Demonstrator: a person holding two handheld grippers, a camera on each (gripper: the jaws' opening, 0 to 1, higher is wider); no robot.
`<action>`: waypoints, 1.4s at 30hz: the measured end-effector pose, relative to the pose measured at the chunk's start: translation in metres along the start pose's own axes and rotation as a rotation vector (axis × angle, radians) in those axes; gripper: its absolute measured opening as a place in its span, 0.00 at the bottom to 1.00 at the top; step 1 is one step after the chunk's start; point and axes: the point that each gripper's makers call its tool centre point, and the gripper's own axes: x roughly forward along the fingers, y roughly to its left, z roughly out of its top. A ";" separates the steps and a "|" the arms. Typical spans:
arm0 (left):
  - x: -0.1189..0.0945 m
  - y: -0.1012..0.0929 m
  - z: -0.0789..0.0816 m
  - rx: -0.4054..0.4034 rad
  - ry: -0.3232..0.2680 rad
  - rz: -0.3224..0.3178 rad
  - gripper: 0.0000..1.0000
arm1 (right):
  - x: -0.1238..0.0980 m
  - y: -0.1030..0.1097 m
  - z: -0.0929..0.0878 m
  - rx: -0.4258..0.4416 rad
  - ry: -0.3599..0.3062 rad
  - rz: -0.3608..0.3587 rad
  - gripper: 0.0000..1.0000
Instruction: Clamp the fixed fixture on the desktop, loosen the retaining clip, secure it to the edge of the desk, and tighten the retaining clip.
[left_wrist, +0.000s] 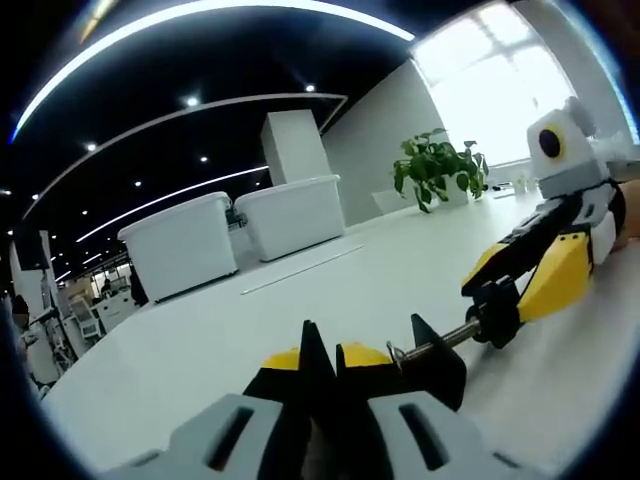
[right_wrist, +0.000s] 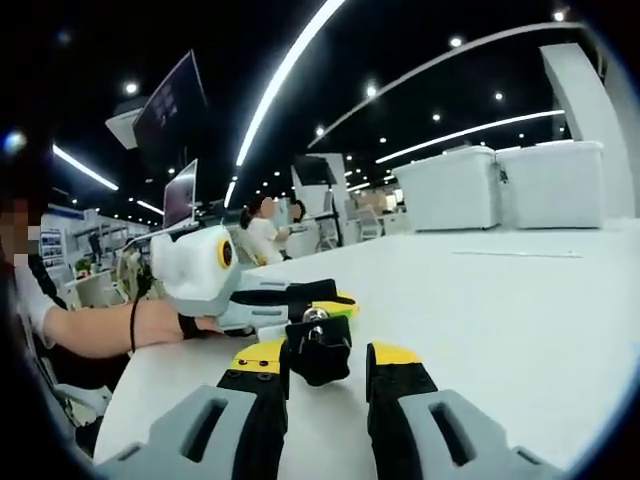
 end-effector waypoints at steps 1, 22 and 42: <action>0.000 0.000 0.000 0.000 0.000 0.000 0.10 | 0.000 0.001 0.000 0.006 -0.002 0.002 0.30; 0.001 0.001 -0.002 -0.038 0.012 0.012 0.09 | 0.006 0.009 0.004 -0.200 -0.016 0.002 0.22; 0.001 0.003 -0.003 -0.039 0.011 0.019 0.09 | 0.008 0.013 0.006 -0.512 -0.010 -0.045 0.22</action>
